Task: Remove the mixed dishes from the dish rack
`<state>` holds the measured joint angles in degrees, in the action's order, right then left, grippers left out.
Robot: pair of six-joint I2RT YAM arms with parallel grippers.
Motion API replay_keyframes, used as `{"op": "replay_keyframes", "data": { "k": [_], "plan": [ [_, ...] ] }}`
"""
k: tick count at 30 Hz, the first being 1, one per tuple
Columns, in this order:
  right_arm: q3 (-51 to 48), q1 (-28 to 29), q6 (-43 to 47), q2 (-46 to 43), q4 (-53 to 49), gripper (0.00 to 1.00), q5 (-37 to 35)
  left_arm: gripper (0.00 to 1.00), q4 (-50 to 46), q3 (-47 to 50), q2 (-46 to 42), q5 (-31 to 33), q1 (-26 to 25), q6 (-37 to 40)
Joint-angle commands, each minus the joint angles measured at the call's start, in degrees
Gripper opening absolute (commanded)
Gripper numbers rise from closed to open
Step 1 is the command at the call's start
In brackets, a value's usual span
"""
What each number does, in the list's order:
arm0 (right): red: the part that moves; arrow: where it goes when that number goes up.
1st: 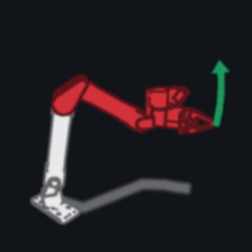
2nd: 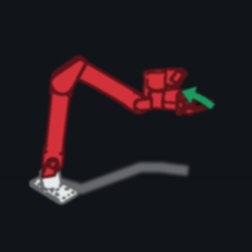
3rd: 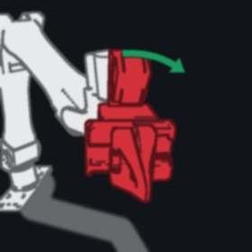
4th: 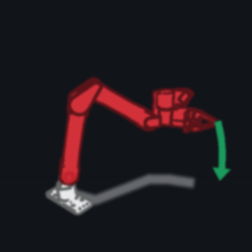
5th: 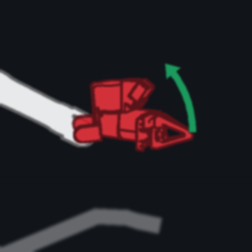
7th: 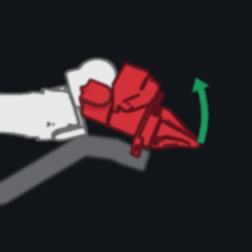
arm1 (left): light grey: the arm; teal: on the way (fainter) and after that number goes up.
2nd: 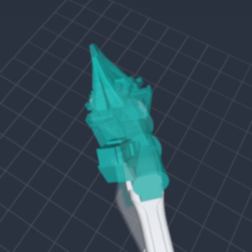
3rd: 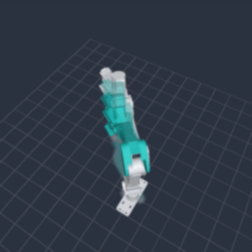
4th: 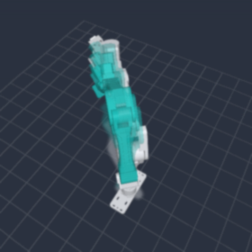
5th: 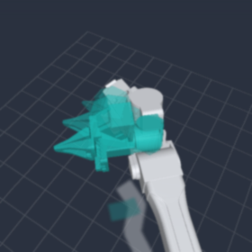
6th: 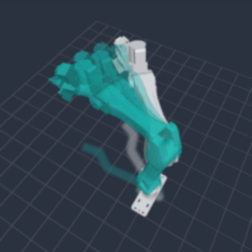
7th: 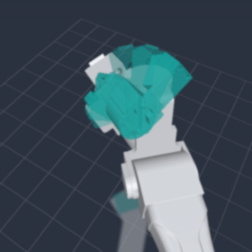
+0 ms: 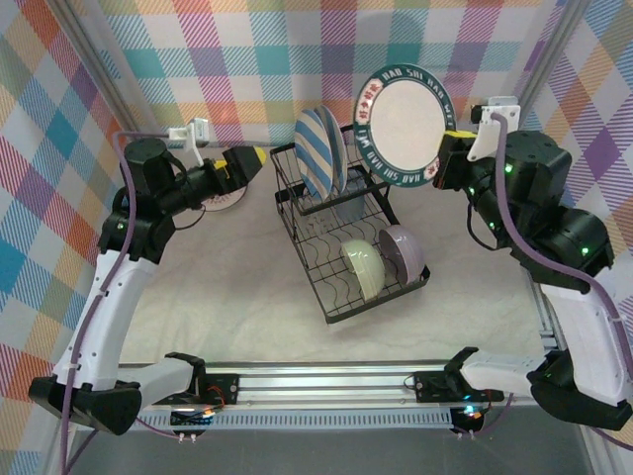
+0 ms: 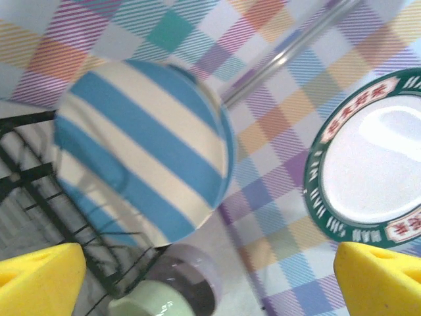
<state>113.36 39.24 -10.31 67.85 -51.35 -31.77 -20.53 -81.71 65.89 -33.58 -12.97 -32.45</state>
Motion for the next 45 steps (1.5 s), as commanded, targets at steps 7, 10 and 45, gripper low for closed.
{"op": "replay_keyframes", "data": {
  "k": [7, 10, 45],
  "plan": [
    [11.20, 0.04, -9.15, 6.56, -5.87, 0.00, 19.72, 0.93, 11.62, -5.26, 3.40, -11.21, -0.40, -6.62],
    [11.36, -0.55, -10.39, 8.18, -5.70, 0.00, 23.59, 0.91, 11.05, -6.55, 3.91, -11.68, -1.80, -6.32],
    [9.89, -12.61, -21.69, 15.99, 0.11, 0.00, 48.82, 0.42, 7.48, -1.45, 4.88, -6.78, -6.10, -12.50]
  ]
}}
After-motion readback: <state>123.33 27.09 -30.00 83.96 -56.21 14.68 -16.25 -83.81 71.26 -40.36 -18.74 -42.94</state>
